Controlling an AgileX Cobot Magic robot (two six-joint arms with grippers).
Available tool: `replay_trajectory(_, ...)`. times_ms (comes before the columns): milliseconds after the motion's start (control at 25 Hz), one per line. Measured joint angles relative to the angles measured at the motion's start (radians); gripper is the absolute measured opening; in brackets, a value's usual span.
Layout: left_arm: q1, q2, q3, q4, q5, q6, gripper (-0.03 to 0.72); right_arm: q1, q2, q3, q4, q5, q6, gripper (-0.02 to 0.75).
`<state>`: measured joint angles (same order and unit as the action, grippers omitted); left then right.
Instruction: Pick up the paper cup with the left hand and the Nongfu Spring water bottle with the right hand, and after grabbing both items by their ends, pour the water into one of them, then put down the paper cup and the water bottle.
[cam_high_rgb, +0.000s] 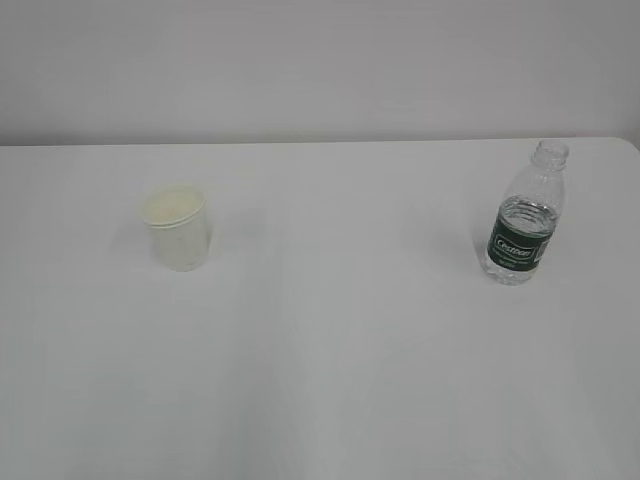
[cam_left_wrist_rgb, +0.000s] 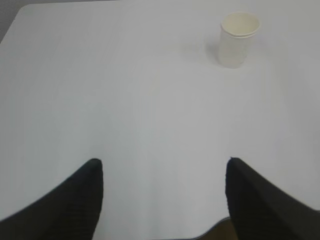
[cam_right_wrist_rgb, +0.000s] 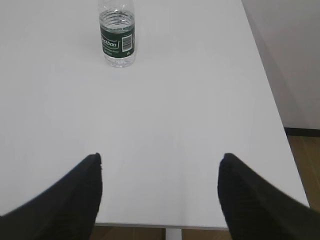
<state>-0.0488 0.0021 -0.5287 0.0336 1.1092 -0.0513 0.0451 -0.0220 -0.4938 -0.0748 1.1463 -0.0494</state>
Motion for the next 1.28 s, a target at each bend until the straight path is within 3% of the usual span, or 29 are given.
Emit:
replay_trajectory(480,0.0,0.0,0.0,0.0,0.0,0.0,0.506,0.0,0.0,0.0,0.0,0.0,0.0,0.552)
replay_trajectory(1280,0.0,0.0,0.0,0.003,0.0,0.0,0.495,0.0,0.0,0.0,0.0,0.0,0.0,0.552)
